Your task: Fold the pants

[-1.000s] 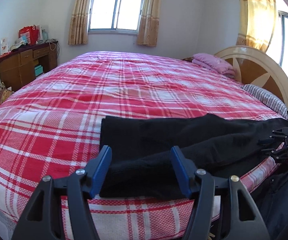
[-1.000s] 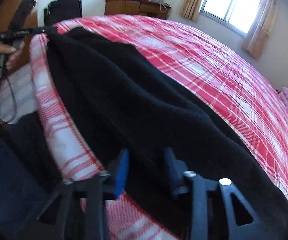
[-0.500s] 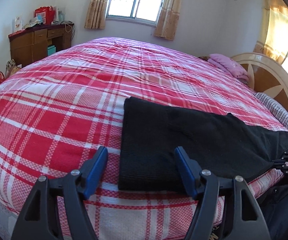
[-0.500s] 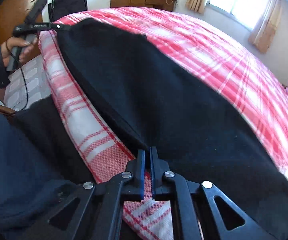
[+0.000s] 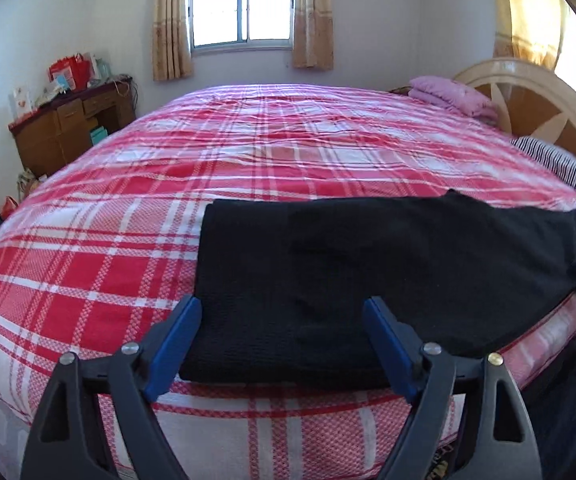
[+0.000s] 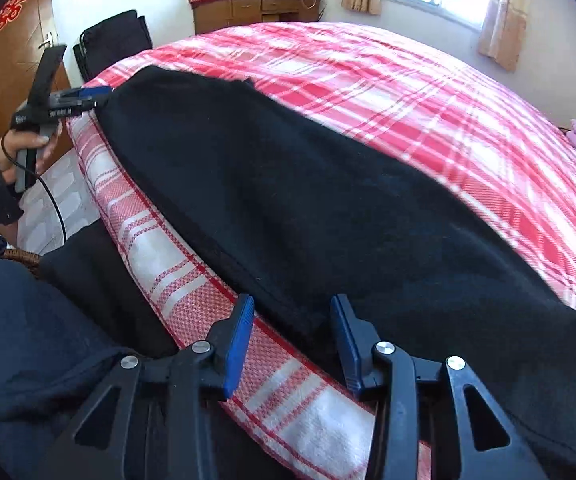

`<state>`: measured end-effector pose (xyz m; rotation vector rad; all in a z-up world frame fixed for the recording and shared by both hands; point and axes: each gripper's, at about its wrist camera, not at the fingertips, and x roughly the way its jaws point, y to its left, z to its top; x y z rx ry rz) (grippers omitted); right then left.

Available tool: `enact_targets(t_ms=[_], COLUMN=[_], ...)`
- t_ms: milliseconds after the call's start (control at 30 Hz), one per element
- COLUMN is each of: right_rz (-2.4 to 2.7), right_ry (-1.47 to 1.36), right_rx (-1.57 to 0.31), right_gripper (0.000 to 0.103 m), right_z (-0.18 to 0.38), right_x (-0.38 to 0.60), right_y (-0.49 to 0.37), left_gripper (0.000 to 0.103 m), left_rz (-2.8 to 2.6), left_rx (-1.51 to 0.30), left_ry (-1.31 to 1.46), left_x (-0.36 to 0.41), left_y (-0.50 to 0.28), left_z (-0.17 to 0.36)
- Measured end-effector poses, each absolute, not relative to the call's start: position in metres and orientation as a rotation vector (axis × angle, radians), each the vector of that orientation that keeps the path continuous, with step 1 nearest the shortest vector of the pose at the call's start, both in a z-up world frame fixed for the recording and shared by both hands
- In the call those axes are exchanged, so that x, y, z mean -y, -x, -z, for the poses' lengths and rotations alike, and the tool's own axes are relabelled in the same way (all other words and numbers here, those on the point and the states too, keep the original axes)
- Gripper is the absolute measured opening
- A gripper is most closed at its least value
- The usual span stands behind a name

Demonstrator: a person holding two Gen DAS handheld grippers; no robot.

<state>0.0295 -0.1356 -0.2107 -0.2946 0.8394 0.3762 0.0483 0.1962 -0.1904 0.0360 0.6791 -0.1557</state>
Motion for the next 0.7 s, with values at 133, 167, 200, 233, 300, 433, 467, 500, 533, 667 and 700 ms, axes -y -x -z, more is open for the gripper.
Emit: enact_targets(t_ms=[133, 167, 200, 233, 300, 433, 467, 500, 533, 667, 700], right_rz=[-0.297, -0.266, -0.233, -0.210, -0.129, -0.007, 0.027, 0.045, 0.071, 0.190, 0.215], right_ry=[0.256, 0.228, 0.197, 0.177, 0.112, 0.027, 0.007, -0.005, -0.025, -0.136, -0.161], right_rx=[-0.789, -0.771, -0.754, -0.743, -0.712, -0.658, -0.629, -0.613, -0.589, -0.525, -0.520], right_gripper=[0.042, 0.042, 0.042, 0.042, 0.042, 0.042, 0.042, 0.042, 0.042, 0.043, 0.043], right_z=[0.192, 0.186, 0.181, 0.177, 0.168, 0.150, 0.141, 0.135, 0.127, 0.099, 0.095], right_x=[0.165, 0.179, 0.193, 0.203, 0.235, 0.282, 0.297, 0.305, 0.317, 0.370, 0.382], right_y=[-0.021, -0.019, -0.016, -0.015, -0.008, 0.010, 0.019, 0.023, 0.029, 0.056, 0.061], left_gripper=[0.086, 0.086, 0.086, 0.086, 0.086, 0.086, 0.086, 0.086, 0.086, 0.086, 0.086], left_rz=[0.180, 0.193, 0.209, 0.233, 0.281, 0.394, 0.434, 0.456, 0.486, 0.594, 0.634], left_rx=[-0.634, -0.621, -0.607, -0.593, -0.582, -0.584, -0.590, -0.593, -0.596, -0.604, -0.612], left_ry=[-0.064, -0.066, -0.070, -0.076, -0.088, -0.099, -0.098, -0.097, -0.097, -0.095, -0.092], left_x=[-0.183, -0.178, -0.171, -0.161, -0.139, -0.095, -0.081, -0.070, -0.054, -0.001, 0.016], left_y=[-0.044, -0.044, -0.045, -0.046, -0.048, -0.058, -0.062, -0.064, -0.067, -0.076, -0.078], left_z=[0.168, 0.162, 0.155, 0.147, 0.136, 0.124, 0.123, 0.121, 0.120, 0.123, 0.125])
